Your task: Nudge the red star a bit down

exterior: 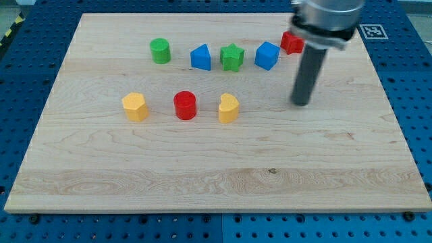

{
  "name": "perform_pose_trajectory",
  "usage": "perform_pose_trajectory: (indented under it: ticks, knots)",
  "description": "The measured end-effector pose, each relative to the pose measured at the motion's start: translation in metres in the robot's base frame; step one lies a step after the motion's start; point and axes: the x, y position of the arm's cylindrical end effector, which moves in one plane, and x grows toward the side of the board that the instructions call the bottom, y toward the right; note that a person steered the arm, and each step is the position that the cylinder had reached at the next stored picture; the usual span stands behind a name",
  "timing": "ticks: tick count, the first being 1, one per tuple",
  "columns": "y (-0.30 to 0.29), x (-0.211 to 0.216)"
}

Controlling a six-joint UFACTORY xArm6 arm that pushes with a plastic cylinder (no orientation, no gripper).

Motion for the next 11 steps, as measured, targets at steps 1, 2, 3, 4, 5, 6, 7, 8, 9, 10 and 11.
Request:
perform_pose_trajectory:
  ticks: [1, 2, 3, 4, 5, 6, 7, 8, 9, 10, 11]
  knots:
    - [0.057, -0.044]
    - [0.088, -0.101]
    - [0.088, -0.150]
    - [0.028, -0.179]
    - [-0.040, -0.200]
    - [-0.064, -0.203]
    - [-0.067, -0.173]
    - [-0.059, -0.158]
    - [-0.044, -0.158]
    - [-0.040, -0.159]
    - [-0.025, -0.158]
